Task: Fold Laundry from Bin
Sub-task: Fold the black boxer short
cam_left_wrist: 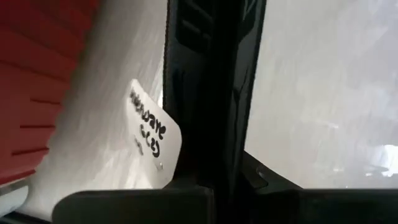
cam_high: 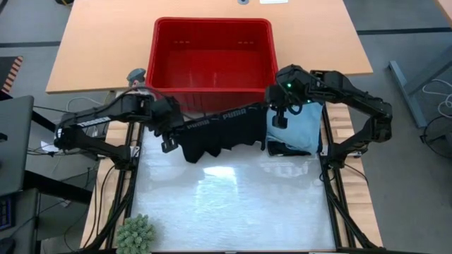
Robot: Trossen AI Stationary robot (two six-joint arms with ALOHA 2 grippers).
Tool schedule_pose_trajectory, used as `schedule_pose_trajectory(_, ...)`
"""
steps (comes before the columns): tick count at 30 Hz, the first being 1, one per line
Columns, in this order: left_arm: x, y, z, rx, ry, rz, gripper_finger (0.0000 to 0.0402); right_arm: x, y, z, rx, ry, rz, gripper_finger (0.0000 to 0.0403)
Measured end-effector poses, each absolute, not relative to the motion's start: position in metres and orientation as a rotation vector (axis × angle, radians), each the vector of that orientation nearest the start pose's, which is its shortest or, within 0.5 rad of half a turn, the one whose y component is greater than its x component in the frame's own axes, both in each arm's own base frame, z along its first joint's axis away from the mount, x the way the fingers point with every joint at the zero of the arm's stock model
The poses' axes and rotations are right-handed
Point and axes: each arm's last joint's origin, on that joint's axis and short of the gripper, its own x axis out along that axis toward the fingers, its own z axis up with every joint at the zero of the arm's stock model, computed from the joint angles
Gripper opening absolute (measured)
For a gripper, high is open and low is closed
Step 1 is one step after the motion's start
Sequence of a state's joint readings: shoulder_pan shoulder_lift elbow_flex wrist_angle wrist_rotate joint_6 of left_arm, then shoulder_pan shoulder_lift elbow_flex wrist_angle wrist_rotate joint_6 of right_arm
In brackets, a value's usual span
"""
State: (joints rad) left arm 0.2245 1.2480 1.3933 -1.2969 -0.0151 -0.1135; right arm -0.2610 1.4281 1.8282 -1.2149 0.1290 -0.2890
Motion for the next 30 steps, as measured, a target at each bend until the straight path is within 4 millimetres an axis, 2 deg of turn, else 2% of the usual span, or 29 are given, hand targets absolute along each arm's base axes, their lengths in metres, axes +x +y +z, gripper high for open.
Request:
schedule_pose_trajectory(7, 0.209, 0.048, 0.367, -0.283, 1.015, 0.306, 0.0, 0.243, -0.069, 0.447, -0.176, 0.825, -0.218, 0.0018)
schedule_pose_trajectory(16, 0.222, 0.047, 0.373, -0.403, 0.881, 0.216, 0.0, 0.249, -0.062, 0.451, -0.11, 0.751, -0.173, 0.0018)
schedule_pose_trajectory(20, 0.224, 0.047, 0.375, -0.366, 0.863, 0.192, 0.0, 0.252, -0.055, 0.453, -0.122, 0.72, -0.115, 0.0018)
schedule_pose_trajectory(24, 0.224, 0.05, 0.375, -0.371, 0.845, 0.292, 0.0, 0.253, -0.054, 0.453, -0.09, 0.719, -0.186, 0.0018)
schedule_pose_trajectory(30, 0.233, 0.05, 0.383, -0.428, 0.732, 0.218, 0.0, 0.257, -0.053, 0.458, -0.084, 0.646, -0.167, 0.0018)
